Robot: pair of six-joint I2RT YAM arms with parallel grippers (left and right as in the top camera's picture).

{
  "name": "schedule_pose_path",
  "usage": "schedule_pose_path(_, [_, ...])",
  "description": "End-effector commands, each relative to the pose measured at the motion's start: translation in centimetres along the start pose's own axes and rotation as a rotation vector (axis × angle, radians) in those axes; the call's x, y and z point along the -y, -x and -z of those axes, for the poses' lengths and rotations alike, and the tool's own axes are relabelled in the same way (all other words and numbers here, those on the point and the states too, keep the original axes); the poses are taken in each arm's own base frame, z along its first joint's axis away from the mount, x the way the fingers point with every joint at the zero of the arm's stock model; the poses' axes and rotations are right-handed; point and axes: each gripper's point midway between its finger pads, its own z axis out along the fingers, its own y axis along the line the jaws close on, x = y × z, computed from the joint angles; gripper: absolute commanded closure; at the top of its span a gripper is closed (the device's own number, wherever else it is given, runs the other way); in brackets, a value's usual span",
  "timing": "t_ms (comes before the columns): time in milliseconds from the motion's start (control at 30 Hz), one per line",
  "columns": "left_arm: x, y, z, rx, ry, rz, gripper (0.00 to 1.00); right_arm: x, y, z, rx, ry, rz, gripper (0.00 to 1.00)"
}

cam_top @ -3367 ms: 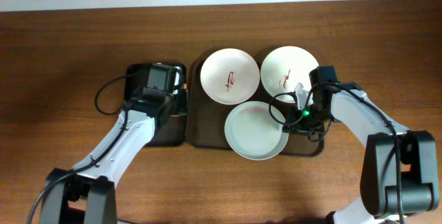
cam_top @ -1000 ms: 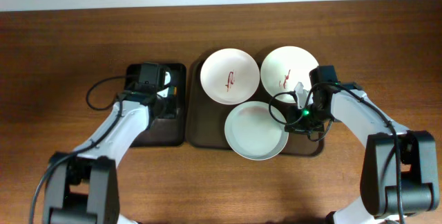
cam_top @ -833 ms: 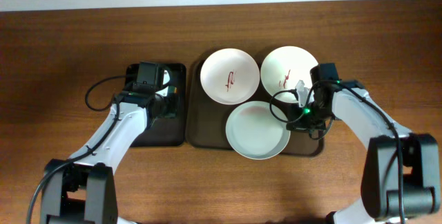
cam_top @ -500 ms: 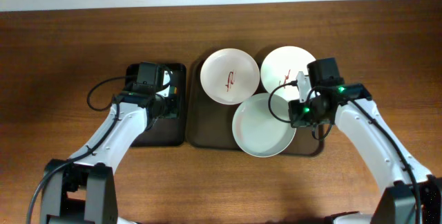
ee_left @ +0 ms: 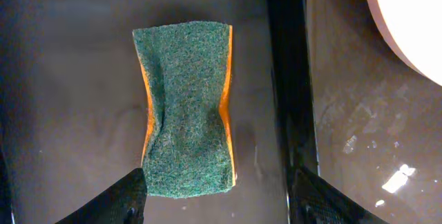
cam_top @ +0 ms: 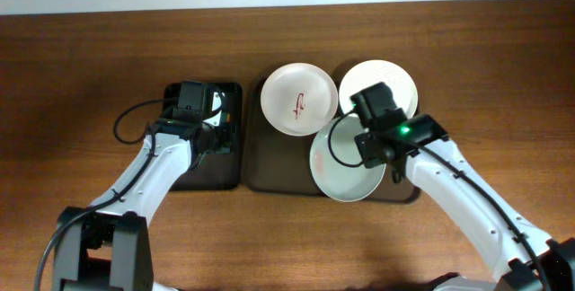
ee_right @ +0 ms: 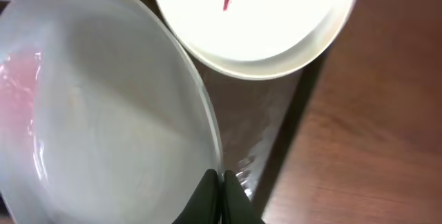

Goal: Clean dirty plates on tray and stack at the side
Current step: 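Lift the front plate with the right gripper and place it right of the tray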

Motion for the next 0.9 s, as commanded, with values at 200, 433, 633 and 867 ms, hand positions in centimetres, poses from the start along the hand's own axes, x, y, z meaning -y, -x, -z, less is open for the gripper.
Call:
schedule_pose_path(200, [0.2,0.4,0.5,0.018,-0.012,0.015,0.33,1.3,3.2,4.5,0.163,-0.308,0.098,0.96])
schedule_pose_path(433, [0.2,0.4,0.5,0.018,-0.012,0.015,0.33,3.3,4.2,7.3,0.239,-0.563,0.127,0.96])
schedule_pose_path(633, [0.2,0.4,0.5,0.018,-0.012,0.015,0.32,3.0,5.1,8.7,0.304,-0.627,0.12,0.96])
schedule_pose_path(867, [0.2,0.4,0.5,0.018,-0.012,0.015,0.32,2.9,5.4,8.8,0.32,-0.623,0.104,0.96])
